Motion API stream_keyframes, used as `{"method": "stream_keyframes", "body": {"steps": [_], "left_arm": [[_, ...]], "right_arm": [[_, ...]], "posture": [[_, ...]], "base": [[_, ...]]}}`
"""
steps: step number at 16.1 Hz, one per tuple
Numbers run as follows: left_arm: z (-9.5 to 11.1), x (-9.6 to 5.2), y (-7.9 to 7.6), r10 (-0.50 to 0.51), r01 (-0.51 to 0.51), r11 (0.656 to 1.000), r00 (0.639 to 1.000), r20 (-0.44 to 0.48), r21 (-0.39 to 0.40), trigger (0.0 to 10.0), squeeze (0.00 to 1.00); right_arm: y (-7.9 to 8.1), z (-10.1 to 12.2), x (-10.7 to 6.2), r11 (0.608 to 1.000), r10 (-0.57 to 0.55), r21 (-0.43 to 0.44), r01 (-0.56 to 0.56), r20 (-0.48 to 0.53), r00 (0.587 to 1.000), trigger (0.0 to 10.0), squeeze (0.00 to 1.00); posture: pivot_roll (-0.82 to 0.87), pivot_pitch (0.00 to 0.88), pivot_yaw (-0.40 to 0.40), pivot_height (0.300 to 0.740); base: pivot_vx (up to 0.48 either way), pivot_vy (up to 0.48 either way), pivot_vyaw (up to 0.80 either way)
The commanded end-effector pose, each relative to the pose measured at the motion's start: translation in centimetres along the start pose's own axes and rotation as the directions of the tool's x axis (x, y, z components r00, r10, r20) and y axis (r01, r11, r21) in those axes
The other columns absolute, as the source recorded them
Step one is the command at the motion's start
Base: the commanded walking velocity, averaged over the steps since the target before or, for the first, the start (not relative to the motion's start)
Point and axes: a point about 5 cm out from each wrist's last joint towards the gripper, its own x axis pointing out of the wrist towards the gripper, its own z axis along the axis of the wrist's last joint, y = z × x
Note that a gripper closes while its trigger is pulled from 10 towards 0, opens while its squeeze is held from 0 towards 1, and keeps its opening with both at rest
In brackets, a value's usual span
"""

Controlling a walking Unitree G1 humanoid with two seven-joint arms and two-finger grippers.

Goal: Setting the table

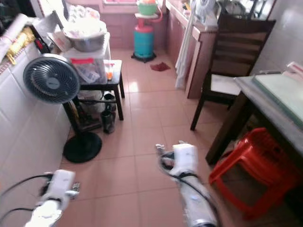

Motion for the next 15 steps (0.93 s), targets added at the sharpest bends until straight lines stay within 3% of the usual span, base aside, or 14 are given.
{"method": "stream_keyframes", "body": {"steps": [1, 7, 12, 15], "left_arm": [[0.6, 0.2, -0.6, -0.017, 0.017, 1.000, 1.000, 0.013, -0.005, 10.0, 0.00], [0.8, 0.2, -1.1, -0.032, 0.032, 0.999, 0.999, 0.015, 0.038, 10.0, 0.00], [0.0, 0.1, -2.5, -0.085, 0.088, 0.996, 0.993, -0.083, 0.026, 10.0, 0.00], [-0.1, 0.0, -3.5, -0.129, 0.133, 0.991, 0.985, -0.111, 0.034, 10.0, 0.00]], "right_arm": [[-1.4, -0.2, -0.3, 0.999, -0.032, -0.020, 0.032, -0.011, 0.999, 10.0, 0.00], [-1.9, -1.2, -0.7, 0.999, -0.049, -0.018, 0.048, -0.059, 0.997, 10.0, 0.00], [-3.5, -3.1, -1.1, 0.997, -0.082, -0.017, 0.080, -0.182, 0.980, 10.0, 0.00], [-3.8, -5.1, -2.0, 0.992, -0.117, 0.010, 0.126, -0.313, 0.942, 10.0, 0.00]], "posture": [[0.07, 0.000, -0.004, 0.740], [0.06, 0.000, -0.004, 0.740], [0.07, 0.000, -0.007, 0.740], [0.07, 0.000, -0.014, 0.740]], "base": [[0.000, 0.480, 0.00], [0.000, 0.054, 0.65], [0.000, 0.000, 0.00], [0.000, 0.000, 0.00]]}}
